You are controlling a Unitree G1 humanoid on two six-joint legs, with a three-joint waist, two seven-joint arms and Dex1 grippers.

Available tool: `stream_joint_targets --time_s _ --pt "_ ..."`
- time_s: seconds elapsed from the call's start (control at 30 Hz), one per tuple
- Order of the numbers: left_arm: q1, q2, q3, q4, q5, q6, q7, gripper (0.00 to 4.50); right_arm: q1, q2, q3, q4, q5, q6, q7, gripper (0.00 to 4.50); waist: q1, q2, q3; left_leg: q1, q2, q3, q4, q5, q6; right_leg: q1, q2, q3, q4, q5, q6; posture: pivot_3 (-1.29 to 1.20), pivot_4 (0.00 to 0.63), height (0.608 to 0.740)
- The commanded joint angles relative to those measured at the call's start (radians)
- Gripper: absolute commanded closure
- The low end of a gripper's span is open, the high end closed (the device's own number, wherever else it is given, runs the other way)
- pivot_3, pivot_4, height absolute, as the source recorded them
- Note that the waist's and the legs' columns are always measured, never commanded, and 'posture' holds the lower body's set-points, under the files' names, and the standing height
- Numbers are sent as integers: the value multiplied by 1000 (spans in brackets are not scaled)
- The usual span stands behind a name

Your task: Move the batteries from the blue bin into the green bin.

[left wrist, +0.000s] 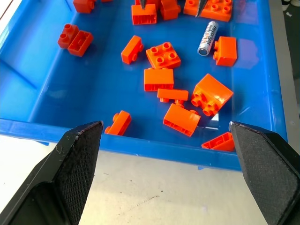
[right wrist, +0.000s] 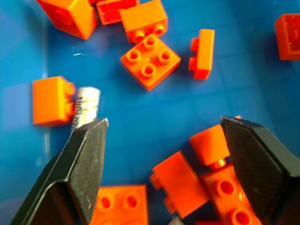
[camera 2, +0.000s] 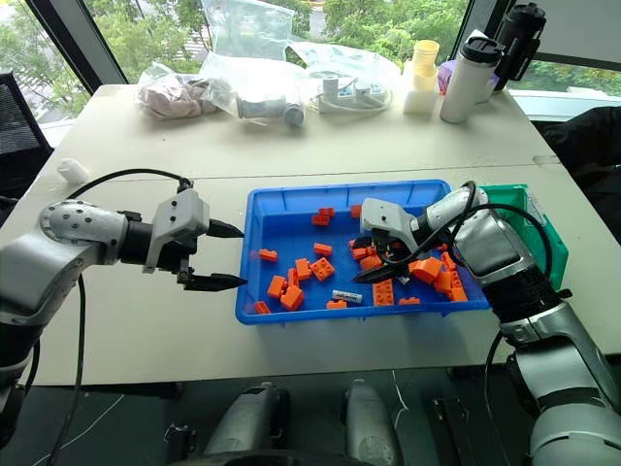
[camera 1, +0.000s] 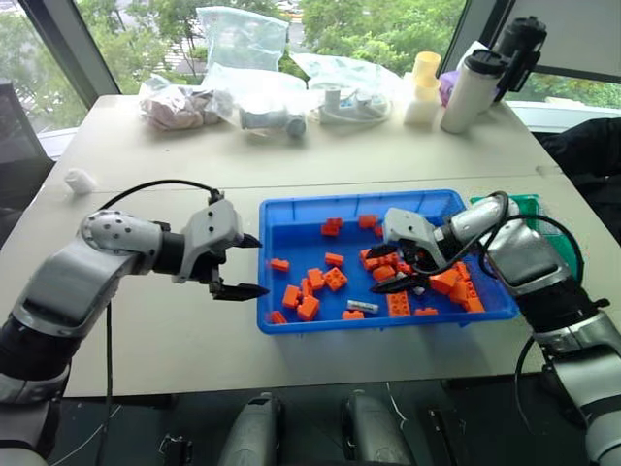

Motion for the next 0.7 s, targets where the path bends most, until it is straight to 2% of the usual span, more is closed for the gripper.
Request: stream_joint_targets --time_s 0.03,0.27,0.47,0.7 --pt "-10 -5 7 -8 3 -14 1 0 23 -11 9 -107 32 39 22 834 -3 0 0 0 0 0 0 0 0 0 0 0 0 0 0 0 150 740" --pt "-6 -11 10 -11 6 -10 7 0 47 10 61 -113 1 25 -19 834 -1 0 0 0 0 0 0 0 0 0 0 0 0 0 0 0 150 740" --pt "-3 -12 13 -19 0 -4 14 0 33 16 141 -19 -126 -118 -77 834 -1 -1 0 0 0 0 0 0 0 0 0 0 0 0 0 0 150 740" --pt "1 -17 18 -25 -6 0 22 0 25 23 141 32 -168 -197 -87 834 -2 -2 -1 1 0 0 0 0 0 0 0 0 0 0 0 0 150 740"
